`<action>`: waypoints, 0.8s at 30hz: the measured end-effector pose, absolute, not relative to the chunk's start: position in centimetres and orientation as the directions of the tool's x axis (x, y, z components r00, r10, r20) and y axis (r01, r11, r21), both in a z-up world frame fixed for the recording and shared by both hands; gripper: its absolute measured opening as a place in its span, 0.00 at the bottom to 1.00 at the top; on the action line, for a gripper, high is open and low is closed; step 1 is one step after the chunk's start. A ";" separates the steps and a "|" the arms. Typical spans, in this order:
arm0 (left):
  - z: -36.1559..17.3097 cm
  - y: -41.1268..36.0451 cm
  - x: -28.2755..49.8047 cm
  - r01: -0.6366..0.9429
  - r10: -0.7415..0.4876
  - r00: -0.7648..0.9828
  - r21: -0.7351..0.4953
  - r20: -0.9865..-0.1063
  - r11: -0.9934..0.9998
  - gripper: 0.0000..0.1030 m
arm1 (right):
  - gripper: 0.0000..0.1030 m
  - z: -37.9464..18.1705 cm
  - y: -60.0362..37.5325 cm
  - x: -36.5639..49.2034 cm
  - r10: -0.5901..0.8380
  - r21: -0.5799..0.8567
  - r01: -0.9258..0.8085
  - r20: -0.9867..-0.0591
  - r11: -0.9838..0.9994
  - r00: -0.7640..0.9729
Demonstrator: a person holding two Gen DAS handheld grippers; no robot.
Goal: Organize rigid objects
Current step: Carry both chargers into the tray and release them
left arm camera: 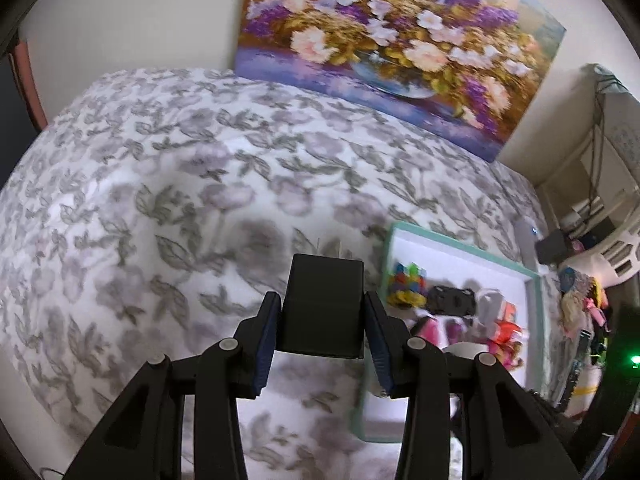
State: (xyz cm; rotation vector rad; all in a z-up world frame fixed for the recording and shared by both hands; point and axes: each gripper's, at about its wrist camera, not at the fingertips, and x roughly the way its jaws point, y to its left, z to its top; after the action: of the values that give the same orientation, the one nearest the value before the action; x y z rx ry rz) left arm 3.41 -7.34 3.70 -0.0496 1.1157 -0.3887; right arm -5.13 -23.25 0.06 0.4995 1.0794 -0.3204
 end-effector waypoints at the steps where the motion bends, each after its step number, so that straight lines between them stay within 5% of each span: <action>1: 3.6 -7.8 3.1 0.281 -0.335 0.371 -0.239 -0.866 0.929 0.42 | 0.44 -0.3 -23.8 -5.7 -0.008 0.228 0.497 -0.903 0.838 0.429; 24: -2.4 -13.7 -0.4 0.344 -0.351 0.124 -0.291 -0.928 0.892 0.42 | 0.44 -2.3 -30.3 -8.8 -0.012 0.217 0.628 -0.941 0.747 0.339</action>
State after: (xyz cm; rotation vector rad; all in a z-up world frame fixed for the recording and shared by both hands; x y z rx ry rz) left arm -0.44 -13.70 -2.45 -0.0059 1.3543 -0.5068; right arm -8.76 -30.32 -2.34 0.6248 1.1631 -0.4539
